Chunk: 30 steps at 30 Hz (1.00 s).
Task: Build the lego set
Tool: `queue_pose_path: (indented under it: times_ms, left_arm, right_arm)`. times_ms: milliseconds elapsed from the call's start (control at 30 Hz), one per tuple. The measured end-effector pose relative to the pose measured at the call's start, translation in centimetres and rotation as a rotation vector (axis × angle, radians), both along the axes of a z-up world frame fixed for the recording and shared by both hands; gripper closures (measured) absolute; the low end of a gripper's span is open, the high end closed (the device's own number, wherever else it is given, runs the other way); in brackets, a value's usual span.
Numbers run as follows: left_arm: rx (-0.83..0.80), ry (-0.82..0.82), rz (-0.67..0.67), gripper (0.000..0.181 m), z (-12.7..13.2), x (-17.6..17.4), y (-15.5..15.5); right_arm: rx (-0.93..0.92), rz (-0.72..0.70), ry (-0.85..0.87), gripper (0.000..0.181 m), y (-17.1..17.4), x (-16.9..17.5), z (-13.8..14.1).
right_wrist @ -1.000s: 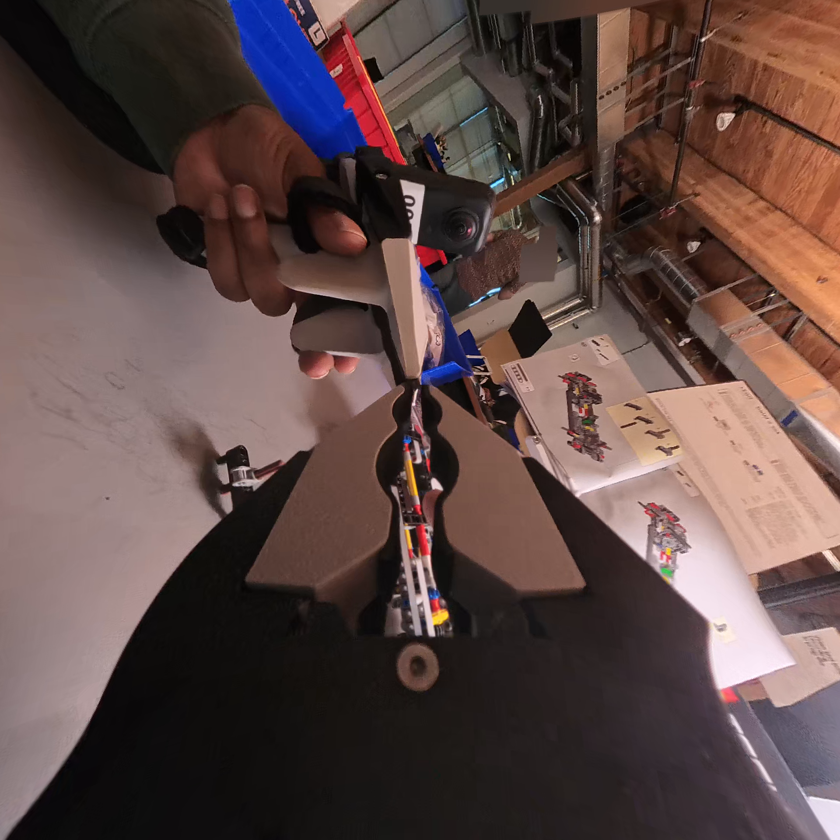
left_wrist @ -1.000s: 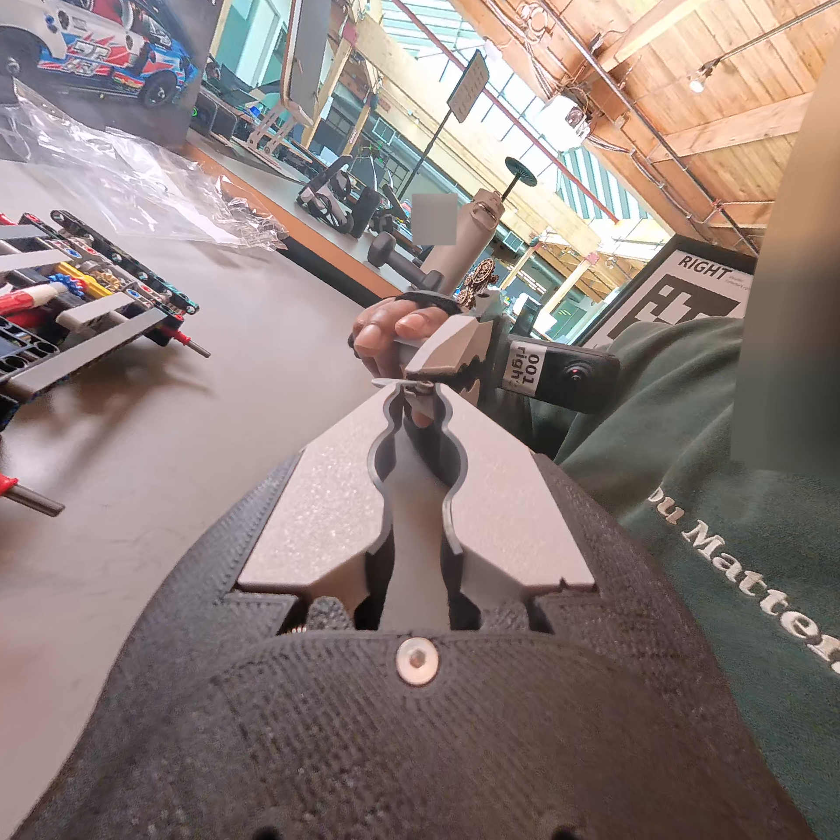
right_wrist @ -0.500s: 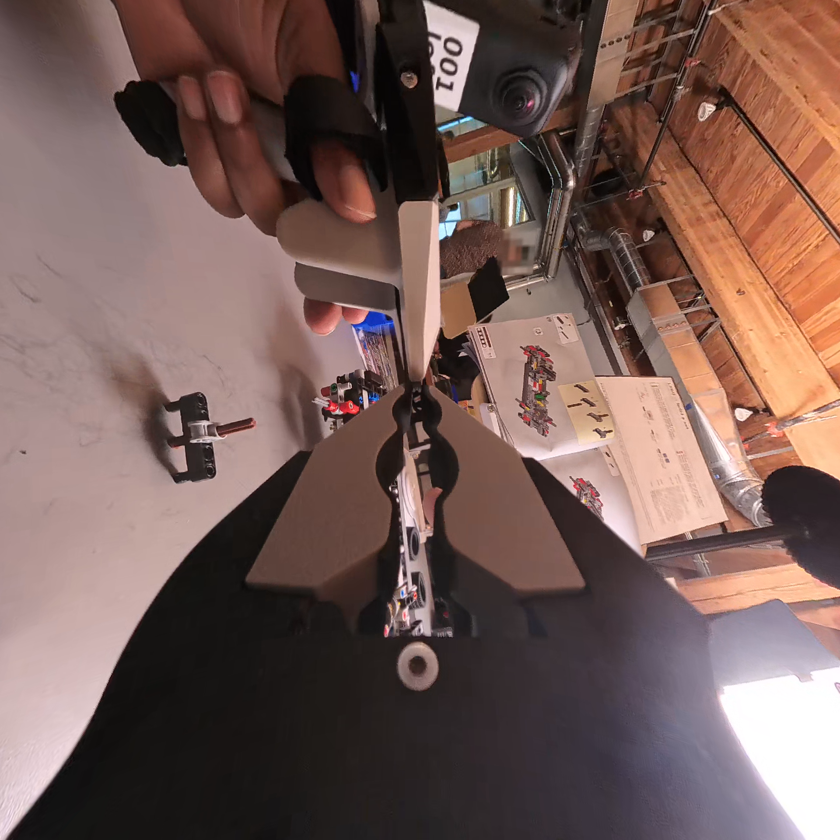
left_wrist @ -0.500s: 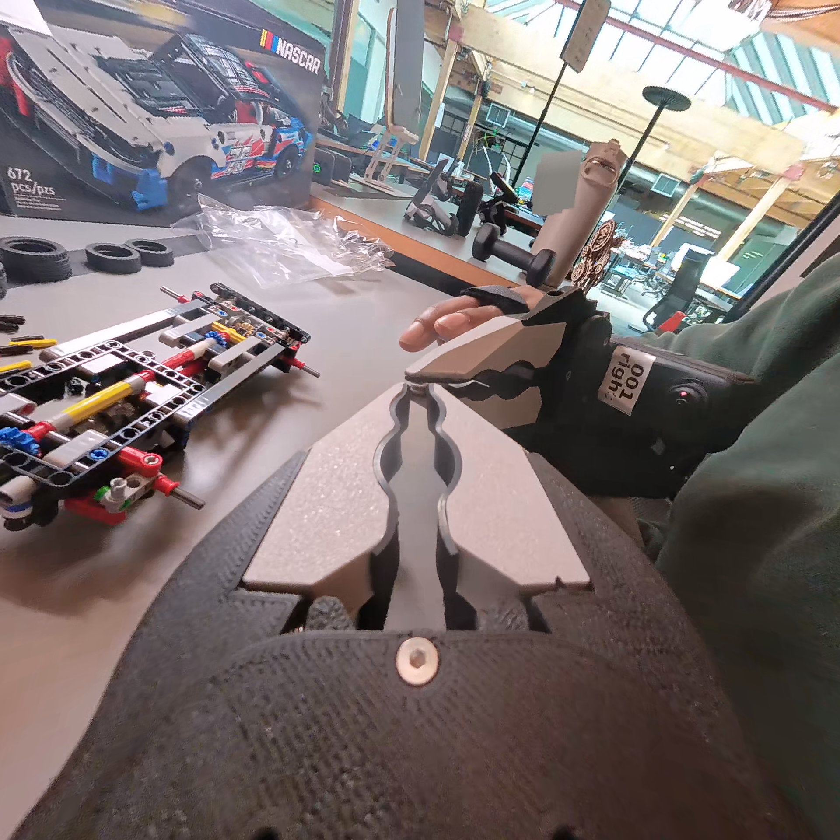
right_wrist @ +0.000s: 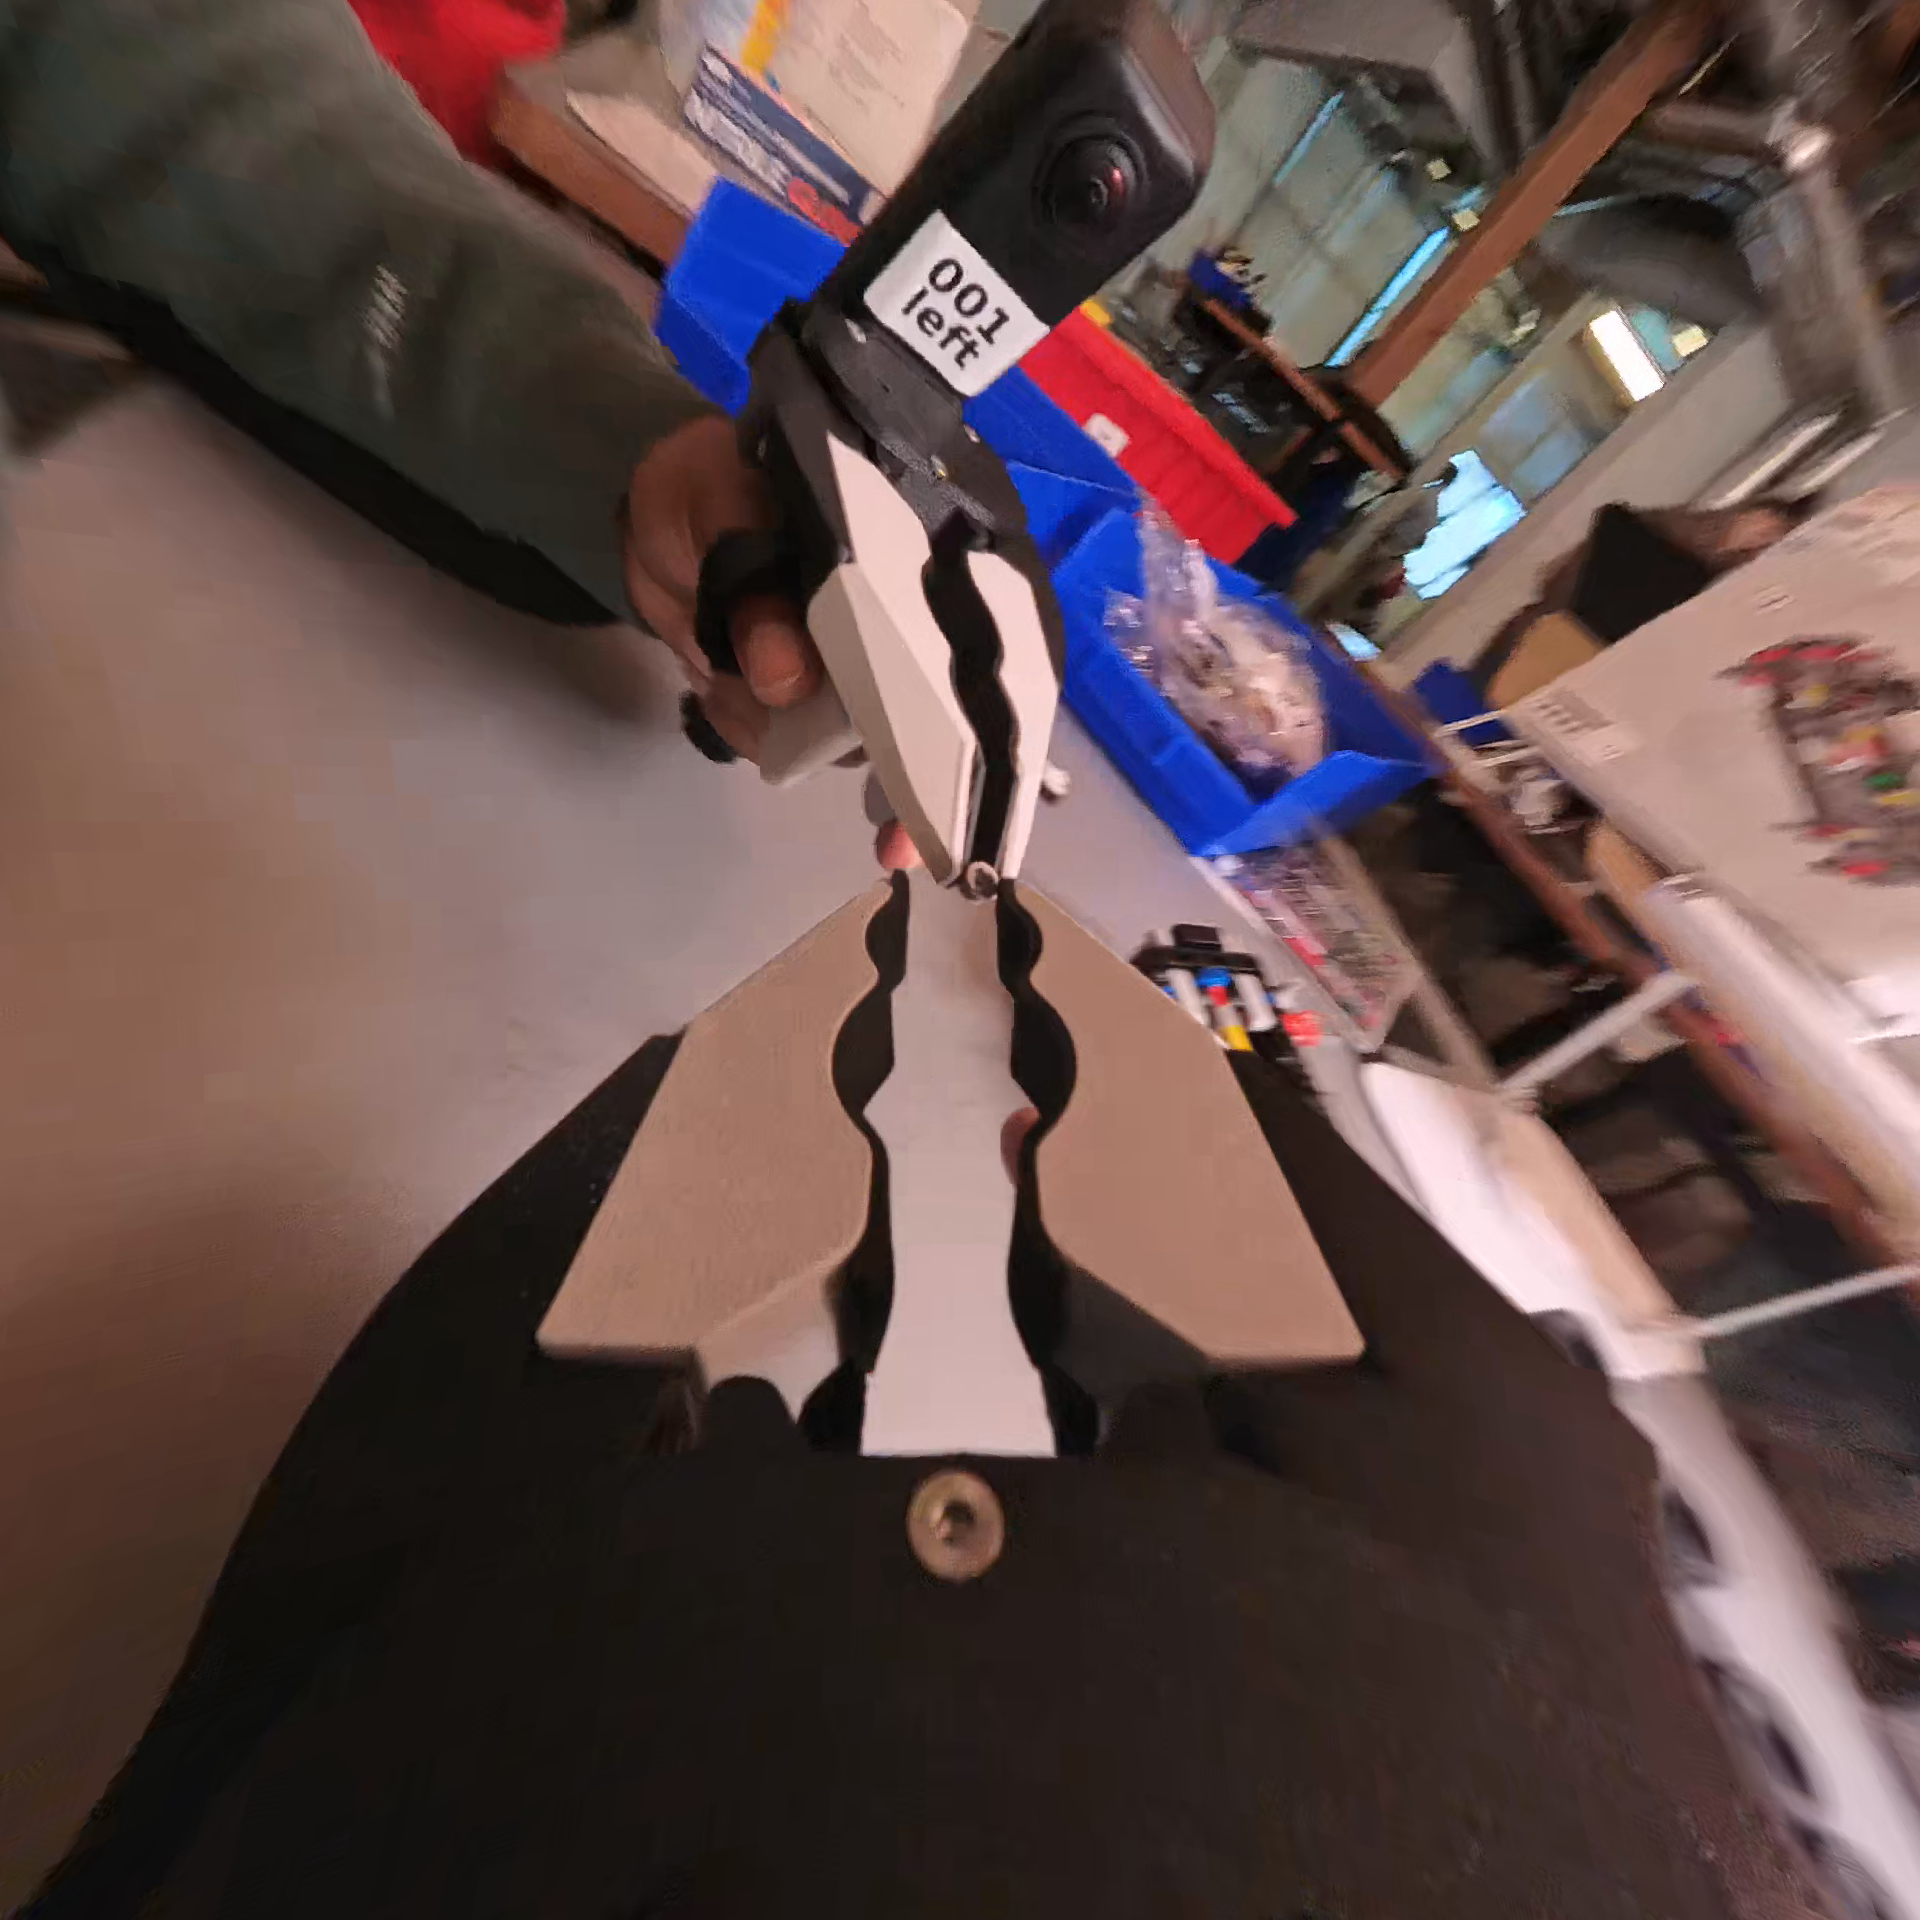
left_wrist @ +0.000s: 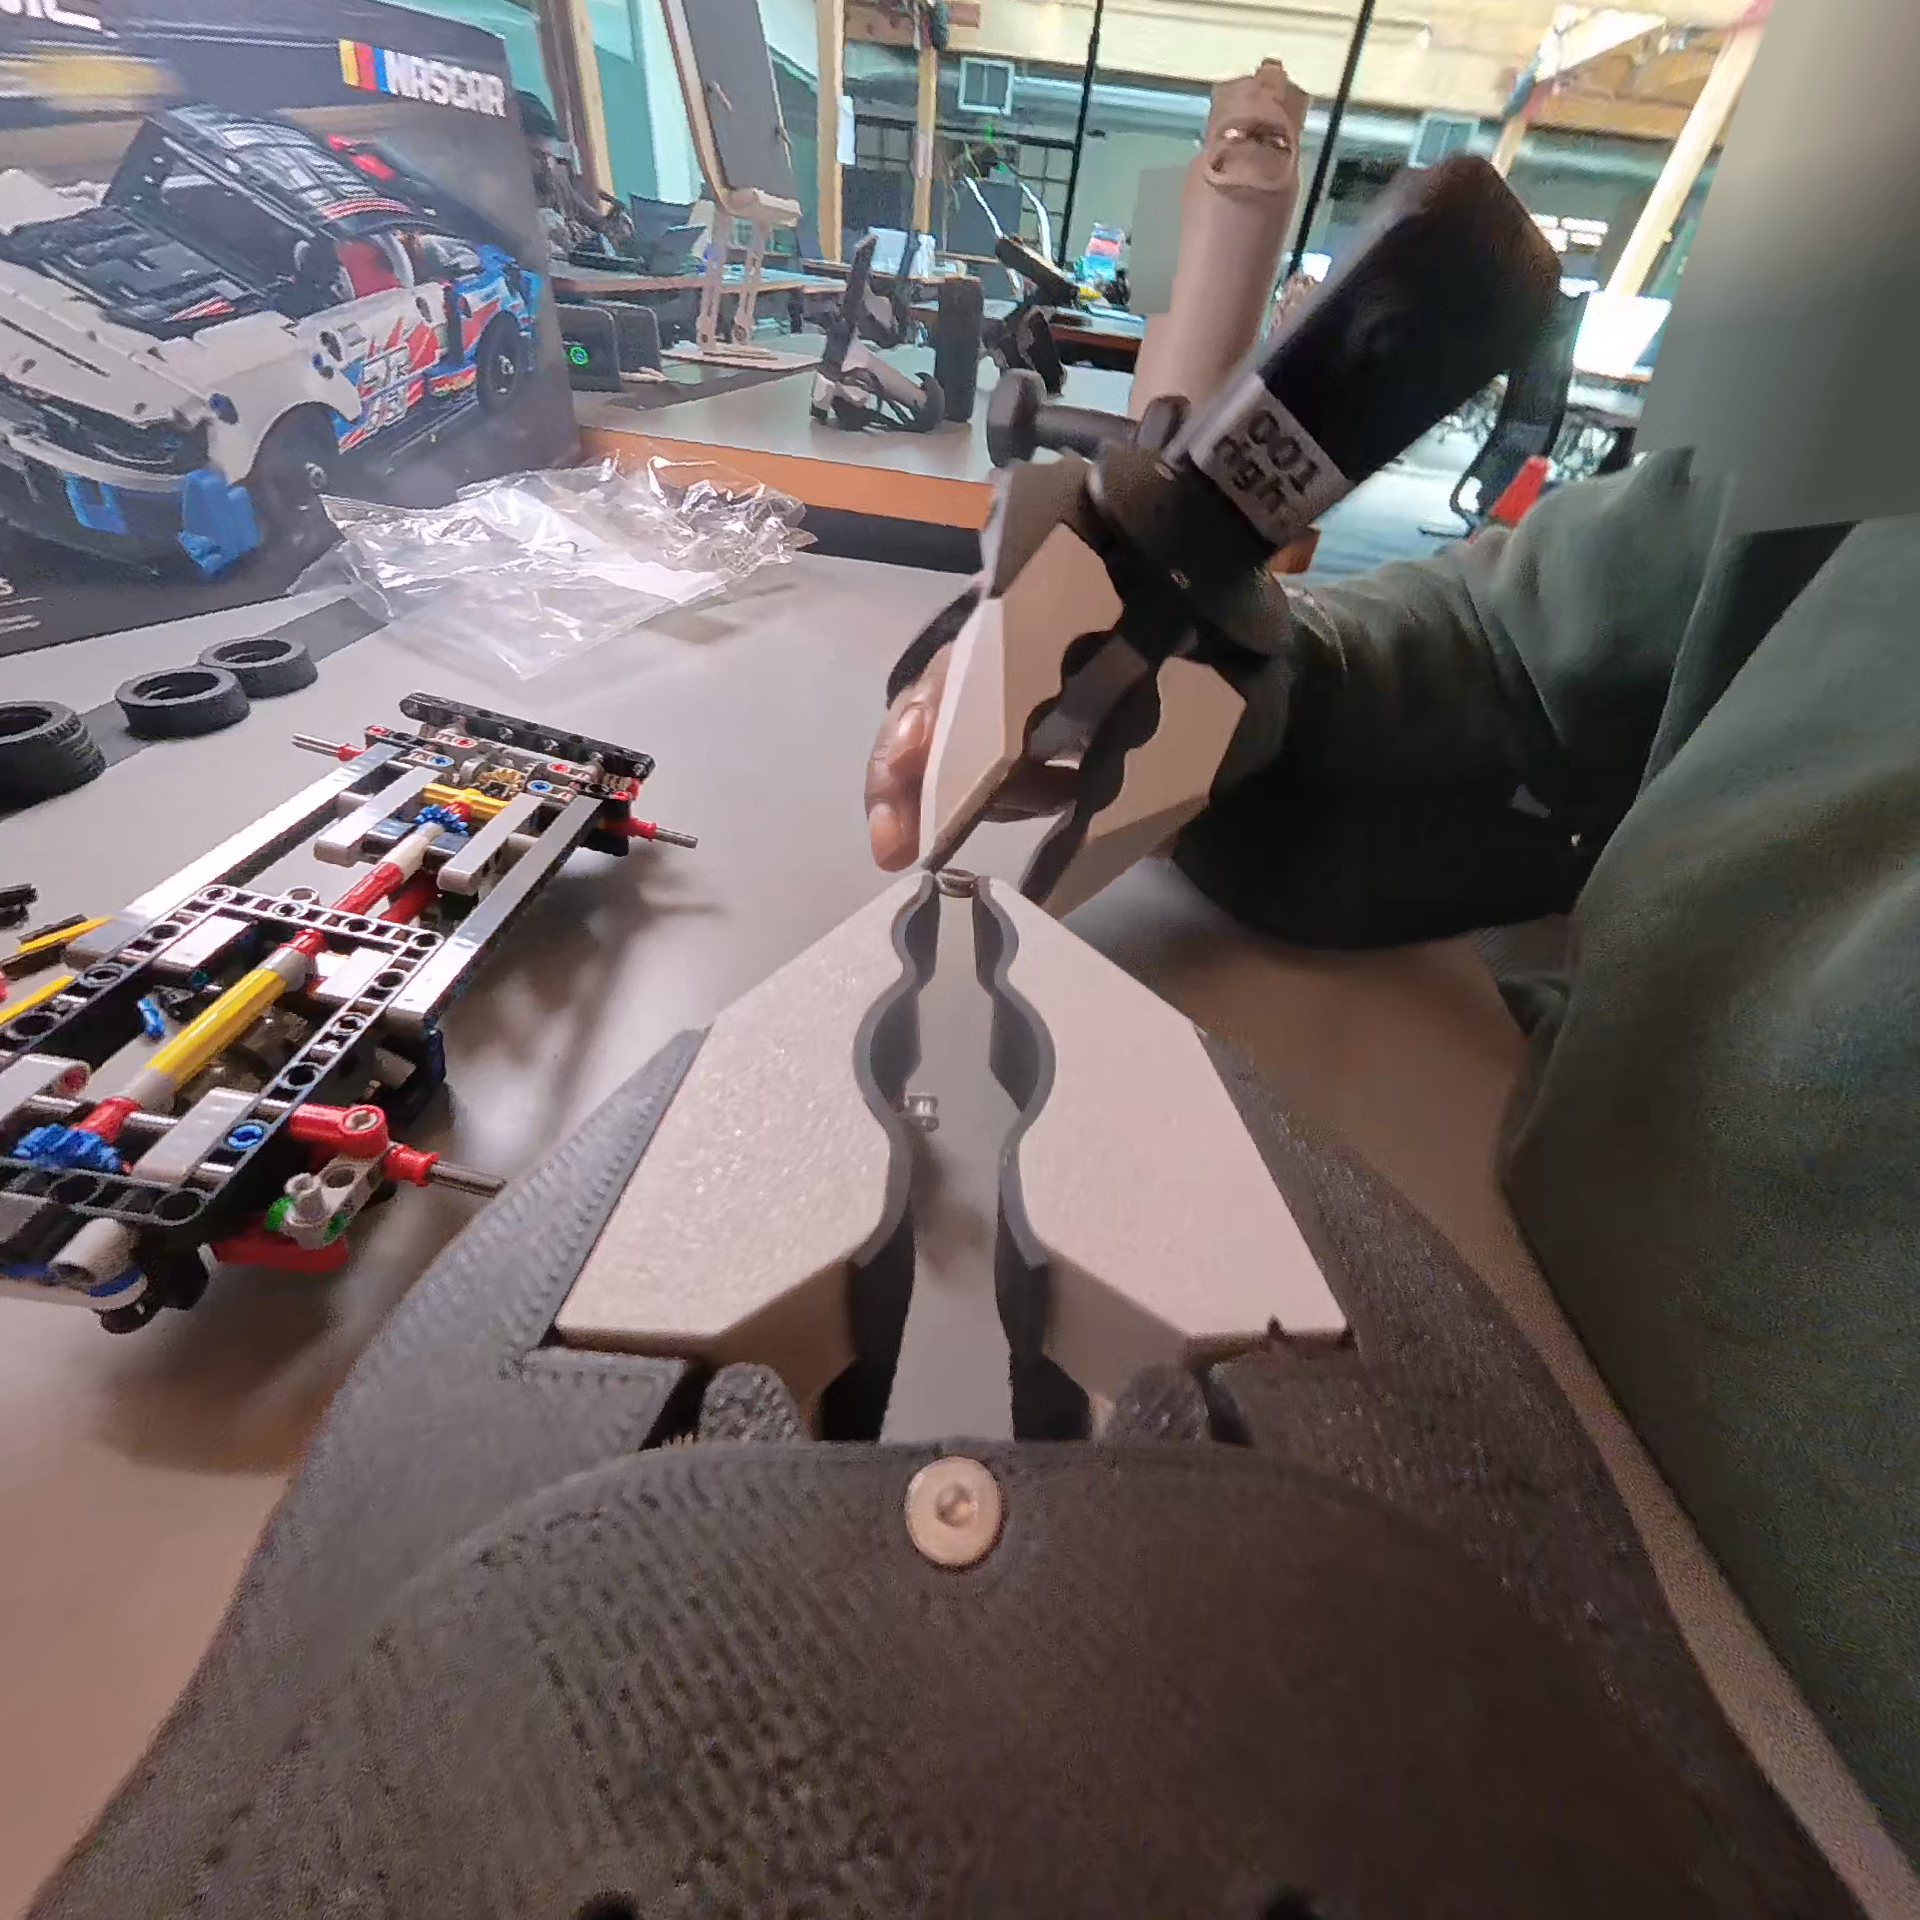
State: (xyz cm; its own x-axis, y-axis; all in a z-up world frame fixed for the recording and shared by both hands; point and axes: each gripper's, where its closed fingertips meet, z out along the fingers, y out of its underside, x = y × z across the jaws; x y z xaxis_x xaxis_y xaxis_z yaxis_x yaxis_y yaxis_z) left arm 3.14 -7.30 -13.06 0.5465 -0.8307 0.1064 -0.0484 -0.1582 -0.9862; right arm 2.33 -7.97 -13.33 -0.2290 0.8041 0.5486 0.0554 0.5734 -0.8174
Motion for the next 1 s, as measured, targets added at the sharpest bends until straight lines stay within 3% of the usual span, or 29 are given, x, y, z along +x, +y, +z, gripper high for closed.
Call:
queue_pose_path:
  times_ms: [33,133,567,1000]
  left_arm:
    - [0.01,0.023,-0.013,0.177,-0.2,0.2,-0.2]
    - [0.016,0.078,-0.067,0.177,-0.9,0.6,-0.8]
    - [-0.255,0.056,-0.475,0.177,-3.0,2.4,-4.8]
    - [-0.348,0.016,-0.564,0.177,-3.3,2.5,-5.9]
  right_arm:
    - [-0.066,0.033,-0.029,0.168,-0.2,0.2,-0.1]
    - [-0.138,0.097,-0.081,0.171,-0.6,0.9,-0.4]
    - [0.073,0.255,-0.258,0.178,-3.9,2.3,-2.2]
    - [0.17,0.331,-0.351,0.175,-5.5,2.4,-3.0]
